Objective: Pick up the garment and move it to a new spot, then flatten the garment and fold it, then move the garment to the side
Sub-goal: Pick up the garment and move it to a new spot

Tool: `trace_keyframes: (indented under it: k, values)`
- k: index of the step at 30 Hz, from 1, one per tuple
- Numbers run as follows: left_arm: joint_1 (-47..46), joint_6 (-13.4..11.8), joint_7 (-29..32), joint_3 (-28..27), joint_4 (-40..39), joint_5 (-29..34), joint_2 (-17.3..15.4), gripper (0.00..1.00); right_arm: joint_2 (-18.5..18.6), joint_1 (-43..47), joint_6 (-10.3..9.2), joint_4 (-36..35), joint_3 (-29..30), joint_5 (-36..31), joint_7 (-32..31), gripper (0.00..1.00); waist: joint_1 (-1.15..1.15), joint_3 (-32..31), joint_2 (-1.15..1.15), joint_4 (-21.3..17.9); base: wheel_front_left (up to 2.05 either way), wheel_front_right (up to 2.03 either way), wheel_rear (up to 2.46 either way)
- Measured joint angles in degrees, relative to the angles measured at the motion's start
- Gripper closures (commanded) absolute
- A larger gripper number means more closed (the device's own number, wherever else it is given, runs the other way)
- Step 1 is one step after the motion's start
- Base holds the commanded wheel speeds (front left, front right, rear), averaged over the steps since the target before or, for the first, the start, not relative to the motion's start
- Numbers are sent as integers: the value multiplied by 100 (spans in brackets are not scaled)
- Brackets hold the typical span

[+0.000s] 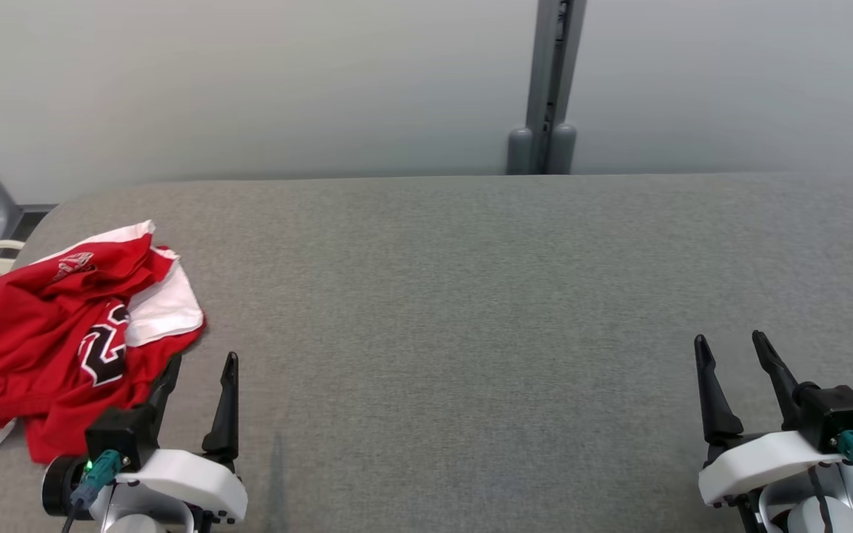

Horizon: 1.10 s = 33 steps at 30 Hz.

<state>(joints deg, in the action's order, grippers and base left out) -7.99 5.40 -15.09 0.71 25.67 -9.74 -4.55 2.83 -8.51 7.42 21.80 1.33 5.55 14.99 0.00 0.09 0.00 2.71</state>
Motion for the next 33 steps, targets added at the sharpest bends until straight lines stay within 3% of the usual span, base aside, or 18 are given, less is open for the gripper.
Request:
trace_keyframes:
  k: [23,33]
  values:
    - [-91,-93,-5,-457,-208,-159,-24,0,-8,-5,0,-467,-434,170,1,0,0,152,0,1792,0,0,0]
    - [-41,-124,-4,-563,-230,-155,4,0,-8,-32,0,-486,-511,179,1,0,0,167,0,2036,0,0,0]
